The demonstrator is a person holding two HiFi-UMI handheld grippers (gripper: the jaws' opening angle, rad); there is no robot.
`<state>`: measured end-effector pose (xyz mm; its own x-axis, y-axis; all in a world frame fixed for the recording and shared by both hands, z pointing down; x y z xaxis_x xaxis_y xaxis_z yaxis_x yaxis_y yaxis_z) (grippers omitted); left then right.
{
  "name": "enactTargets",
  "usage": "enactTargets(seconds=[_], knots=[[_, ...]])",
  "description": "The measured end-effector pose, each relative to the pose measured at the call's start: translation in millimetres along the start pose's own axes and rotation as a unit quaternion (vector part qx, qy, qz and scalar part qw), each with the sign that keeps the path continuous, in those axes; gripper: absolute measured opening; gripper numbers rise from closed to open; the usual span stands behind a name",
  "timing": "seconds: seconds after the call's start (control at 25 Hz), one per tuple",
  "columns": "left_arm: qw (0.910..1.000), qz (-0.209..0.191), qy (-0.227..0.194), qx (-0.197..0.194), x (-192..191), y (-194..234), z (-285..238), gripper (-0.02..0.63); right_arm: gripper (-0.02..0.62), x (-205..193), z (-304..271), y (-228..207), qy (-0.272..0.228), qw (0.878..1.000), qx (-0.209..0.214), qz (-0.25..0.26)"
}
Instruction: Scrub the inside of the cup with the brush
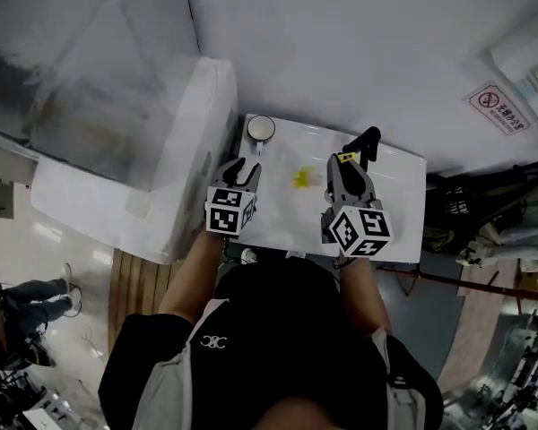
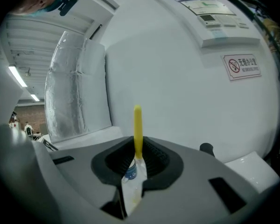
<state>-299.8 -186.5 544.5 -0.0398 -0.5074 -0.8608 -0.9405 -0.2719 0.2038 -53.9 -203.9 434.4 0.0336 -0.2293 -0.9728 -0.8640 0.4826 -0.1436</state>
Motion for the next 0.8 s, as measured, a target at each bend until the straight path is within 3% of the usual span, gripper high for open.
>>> enactTargets(seconds=[0.36,0.8], knots=[[0.9978,-0.045,0.047,-0.012,-16.8,9.2,-38.4,0.147,0.055,-1.0,-8.2,-6.1,0.008,1.000,-0.005,0.013],[0.9954,-0.013,0.087,-0.039,-17.7,22.8,-80.7,0.147,0.055,0.2,-3.6,-26.4,0.018,1.000,-0.014,0.015]])
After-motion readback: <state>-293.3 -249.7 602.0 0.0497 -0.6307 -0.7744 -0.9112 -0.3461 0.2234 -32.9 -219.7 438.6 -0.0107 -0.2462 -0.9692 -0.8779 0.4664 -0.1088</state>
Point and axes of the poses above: the fingertips, and each gripper's own axes: z backward along the fingers, y to its left, x out of its top, the point moved 9 cm from there along z, backward along the fingers, and after that the axes turned 1 degree about z, right-handed, at the moved point
